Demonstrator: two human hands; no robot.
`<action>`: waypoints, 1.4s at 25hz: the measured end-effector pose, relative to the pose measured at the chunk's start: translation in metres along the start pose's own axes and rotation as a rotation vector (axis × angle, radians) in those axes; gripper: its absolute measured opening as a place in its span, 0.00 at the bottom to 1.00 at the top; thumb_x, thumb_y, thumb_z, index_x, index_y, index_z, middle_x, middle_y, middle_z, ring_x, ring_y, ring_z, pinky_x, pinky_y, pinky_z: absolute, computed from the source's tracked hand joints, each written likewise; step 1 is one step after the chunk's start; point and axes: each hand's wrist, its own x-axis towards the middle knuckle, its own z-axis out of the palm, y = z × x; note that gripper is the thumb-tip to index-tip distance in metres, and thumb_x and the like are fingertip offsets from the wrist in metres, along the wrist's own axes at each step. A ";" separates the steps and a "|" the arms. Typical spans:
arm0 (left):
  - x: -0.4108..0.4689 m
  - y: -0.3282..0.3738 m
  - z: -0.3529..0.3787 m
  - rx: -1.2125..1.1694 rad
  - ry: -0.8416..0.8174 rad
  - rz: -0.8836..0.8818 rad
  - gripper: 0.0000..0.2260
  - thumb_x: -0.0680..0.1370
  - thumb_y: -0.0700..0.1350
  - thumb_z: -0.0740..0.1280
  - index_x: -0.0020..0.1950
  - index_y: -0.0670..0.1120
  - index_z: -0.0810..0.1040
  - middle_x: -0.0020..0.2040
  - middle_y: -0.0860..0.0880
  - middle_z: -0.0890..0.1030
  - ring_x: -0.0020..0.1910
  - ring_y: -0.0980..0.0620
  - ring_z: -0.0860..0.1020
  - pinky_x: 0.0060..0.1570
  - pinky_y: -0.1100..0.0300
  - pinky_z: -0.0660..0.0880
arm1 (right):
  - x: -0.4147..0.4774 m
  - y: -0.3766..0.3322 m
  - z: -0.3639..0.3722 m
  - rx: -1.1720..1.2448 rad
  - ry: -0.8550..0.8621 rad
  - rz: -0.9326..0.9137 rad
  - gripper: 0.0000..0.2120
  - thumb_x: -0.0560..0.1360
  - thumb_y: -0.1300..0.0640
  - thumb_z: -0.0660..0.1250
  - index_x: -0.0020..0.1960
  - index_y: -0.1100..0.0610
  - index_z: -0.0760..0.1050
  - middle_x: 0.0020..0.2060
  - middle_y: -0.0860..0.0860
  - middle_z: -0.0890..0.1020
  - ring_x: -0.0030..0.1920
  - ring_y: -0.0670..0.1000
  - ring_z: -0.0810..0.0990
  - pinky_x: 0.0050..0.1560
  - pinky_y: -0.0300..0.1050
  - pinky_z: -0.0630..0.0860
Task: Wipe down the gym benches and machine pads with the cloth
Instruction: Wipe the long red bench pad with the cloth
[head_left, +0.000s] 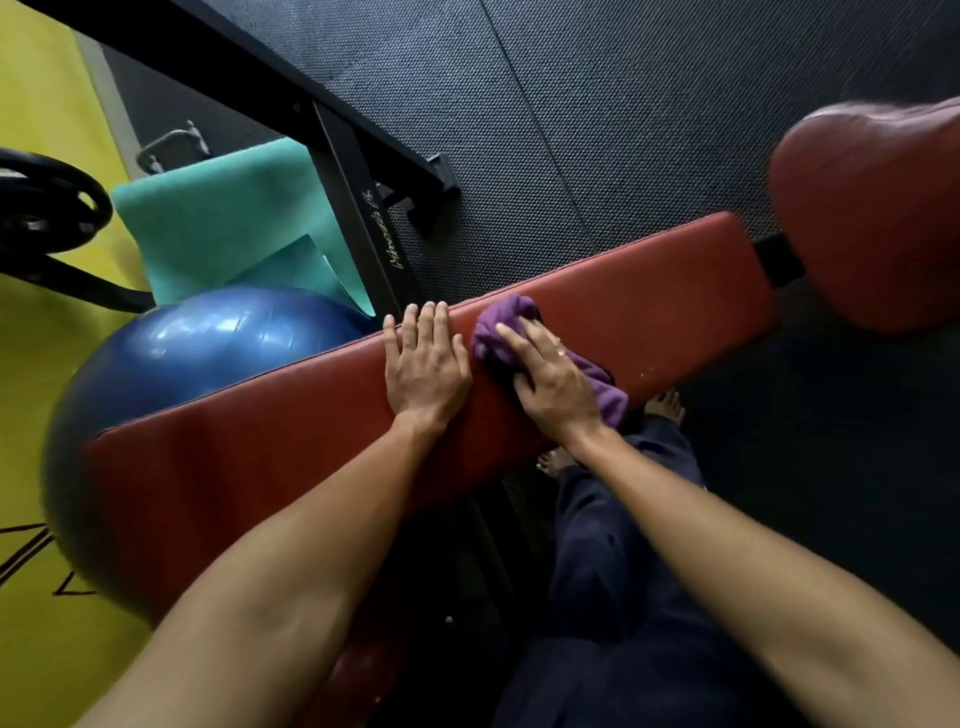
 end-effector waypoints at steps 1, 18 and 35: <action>0.000 0.000 0.000 0.001 -0.003 -0.002 0.27 0.81 0.53 0.50 0.78 0.44 0.66 0.76 0.46 0.70 0.77 0.45 0.63 0.78 0.43 0.50 | -0.004 0.013 -0.007 -0.019 -0.001 0.014 0.30 0.76 0.58 0.60 0.78 0.51 0.67 0.77 0.55 0.67 0.77 0.60 0.66 0.78 0.48 0.58; 0.003 0.001 0.002 -0.025 0.037 -0.026 0.24 0.81 0.52 0.57 0.76 0.45 0.69 0.73 0.45 0.72 0.74 0.43 0.67 0.77 0.42 0.54 | 0.150 0.022 -0.025 -0.326 -0.198 0.241 0.15 0.76 0.43 0.64 0.58 0.48 0.78 0.56 0.52 0.77 0.55 0.60 0.78 0.54 0.53 0.77; 0.003 0.001 0.004 -0.042 0.031 -0.034 0.24 0.80 0.52 0.59 0.75 0.45 0.71 0.72 0.45 0.74 0.72 0.42 0.69 0.76 0.41 0.56 | 0.116 -0.004 0.007 -0.141 0.069 0.396 0.22 0.78 0.41 0.60 0.66 0.52 0.75 0.67 0.57 0.73 0.66 0.62 0.73 0.69 0.55 0.69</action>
